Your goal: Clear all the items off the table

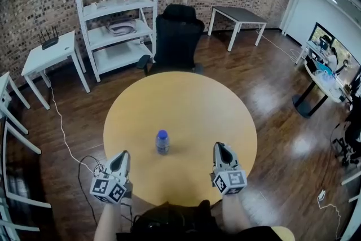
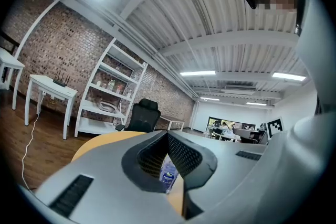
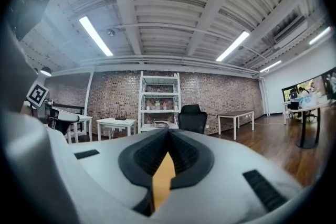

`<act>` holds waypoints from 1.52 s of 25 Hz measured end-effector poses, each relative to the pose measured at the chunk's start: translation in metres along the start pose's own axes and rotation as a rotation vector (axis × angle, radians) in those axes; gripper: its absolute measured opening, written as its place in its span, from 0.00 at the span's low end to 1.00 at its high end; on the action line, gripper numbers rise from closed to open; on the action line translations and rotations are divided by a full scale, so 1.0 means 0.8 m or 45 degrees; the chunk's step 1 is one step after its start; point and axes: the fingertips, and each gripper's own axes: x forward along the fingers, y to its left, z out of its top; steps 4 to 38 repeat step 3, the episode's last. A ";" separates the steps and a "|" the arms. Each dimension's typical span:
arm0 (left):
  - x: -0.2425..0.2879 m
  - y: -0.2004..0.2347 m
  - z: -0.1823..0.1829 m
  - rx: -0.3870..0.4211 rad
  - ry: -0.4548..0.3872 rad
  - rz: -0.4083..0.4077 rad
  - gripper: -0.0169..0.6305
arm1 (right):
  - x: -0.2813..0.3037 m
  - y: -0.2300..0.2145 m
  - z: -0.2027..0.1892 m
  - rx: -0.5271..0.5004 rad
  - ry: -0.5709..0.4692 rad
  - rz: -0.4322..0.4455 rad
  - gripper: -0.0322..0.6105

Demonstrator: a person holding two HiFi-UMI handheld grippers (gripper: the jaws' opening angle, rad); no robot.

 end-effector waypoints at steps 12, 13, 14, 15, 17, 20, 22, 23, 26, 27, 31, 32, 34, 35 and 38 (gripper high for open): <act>0.002 -0.002 0.003 0.007 -0.009 0.005 0.03 | 0.002 0.000 -0.004 0.000 0.009 0.006 0.05; 0.002 -0.002 0.003 0.007 -0.009 0.005 0.03 | 0.002 0.000 -0.004 0.000 0.009 0.006 0.05; 0.002 -0.002 0.003 0.007 -0.009 0.005 0.03 | 0.002 0.000 -0.004 0.000 0.009 0.006 0.05; 0.002 -0.002 0.003 0.007 -0.009 0.005 0.03 | 0.002 0.000 -0.004 0.000 0.009 0.006 0.05; 0.002 -0.002 0.003 0.007 -0.009 0.005 0.03 | 0.002 0.000 -0.004 0.000 0.009 0.006 0.05; 0.002 -0.002 0.003 0.007 -0.009 0.005 0.03 | 0.002 0.000 -0.004 0.000 0.009 0.006 0.05; 0.002 -0.002 0.003 0.007 -0.009 0.005 0.03 | 0.002 0.000 -0.004 0.000 0.009 0.006 0.05; 0.002 -0.002 0.003 0.007 -0.009 0.005 0.03 | 0.002 0.000 -0.004 0.000 0.009 0.006 0.05; 0.002 -0.002 0.003 0.007 -0.009 0.005 0.03 | 0.002 0.000 -0.004 0.000 0.009 0.006 0.05; 0.002 -0.002 0.003 0.007 -0.009 0.005 0.03 | 0.002 0.000 -0.004 0.000 0.009 0.006 0.05; 0.002 -0.002 0.003 0.007 -0.009 0.005 0.03 | 0.002 0.000 -0.004 0.000 0.009 0.006 0.05; 0.002 -0.002 0.003 0.007 -0.009 0.005 0.03 | 0.002 0.000 -0.004 0.000 0.009 0.006 0.05; 0.002 -0.002 0.003 0.007 -0.009 0.005 0.03 | 0.002 0.000 -0.004 0.000 0.009 0.006 0.05; 0.002 -0.002 0.003 0.007 -0.009 0.005 0.03 | 0.002 0.000 -0.004 0.000 0.009 0.006 0.05; 0.002 -0.002 0.003 0.007 -0.009 0.005 0.03 | 0.002 0.000 -0.004 0.000 0.009 0.006 0.05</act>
